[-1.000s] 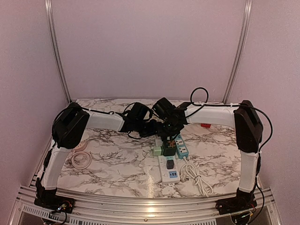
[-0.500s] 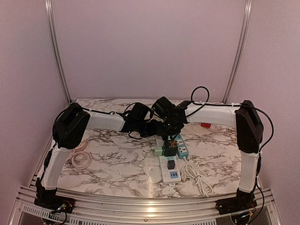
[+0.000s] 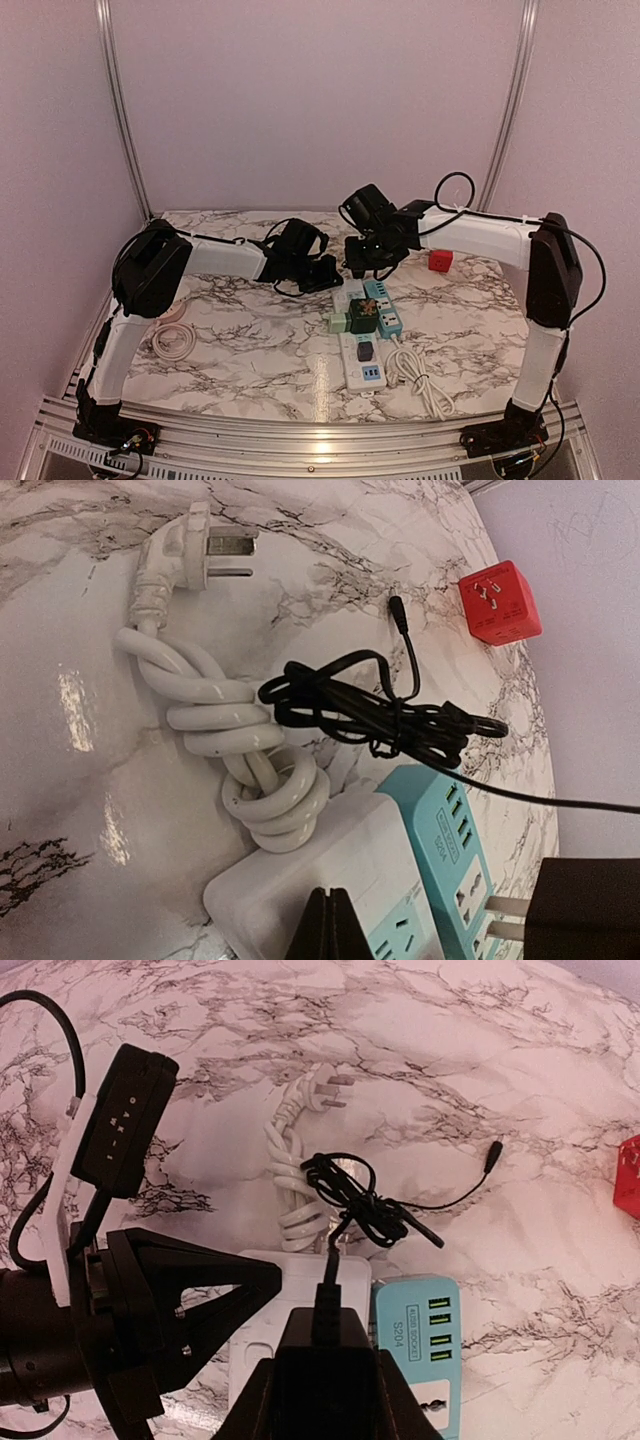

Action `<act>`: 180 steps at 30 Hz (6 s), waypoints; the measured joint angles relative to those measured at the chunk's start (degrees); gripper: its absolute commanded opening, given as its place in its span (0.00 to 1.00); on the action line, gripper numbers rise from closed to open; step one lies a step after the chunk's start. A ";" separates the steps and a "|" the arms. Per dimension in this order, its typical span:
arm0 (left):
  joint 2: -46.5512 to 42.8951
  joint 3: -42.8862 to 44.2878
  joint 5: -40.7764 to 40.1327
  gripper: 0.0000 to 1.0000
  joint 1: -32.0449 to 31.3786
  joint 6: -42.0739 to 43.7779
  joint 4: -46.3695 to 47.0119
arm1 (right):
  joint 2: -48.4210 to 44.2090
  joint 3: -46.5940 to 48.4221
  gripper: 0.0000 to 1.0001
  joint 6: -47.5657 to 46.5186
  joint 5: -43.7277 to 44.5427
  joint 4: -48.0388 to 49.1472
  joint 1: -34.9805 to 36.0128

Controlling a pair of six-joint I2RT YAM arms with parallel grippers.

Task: Pull the plug off the socket

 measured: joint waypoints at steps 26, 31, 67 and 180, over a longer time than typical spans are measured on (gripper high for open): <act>-11.21 3.58 -3.48 0.00 0.00 6.88 -19.39 | -18.95 -30.16 0.00 -3.50 -23.80 20.81 -25.31; -15.39 0.98 -3.43 0.00 0.00 7.72 -20.00 | -19.39 -35.43 0.00 -3.45 -27.91 25.00 -26.51; -22.88 -7.67 -2.93 0.00 -2.82 9.01 -21.70 | -21.33 -49.09 0.21 -3.43 -35.60 34.69 -33.27; -7.63 -2.71 7.61 0.15 -2.25 1.07 -8.79 | -27.43 -34.67 0.51 3.67 -9.29 2.29 14.56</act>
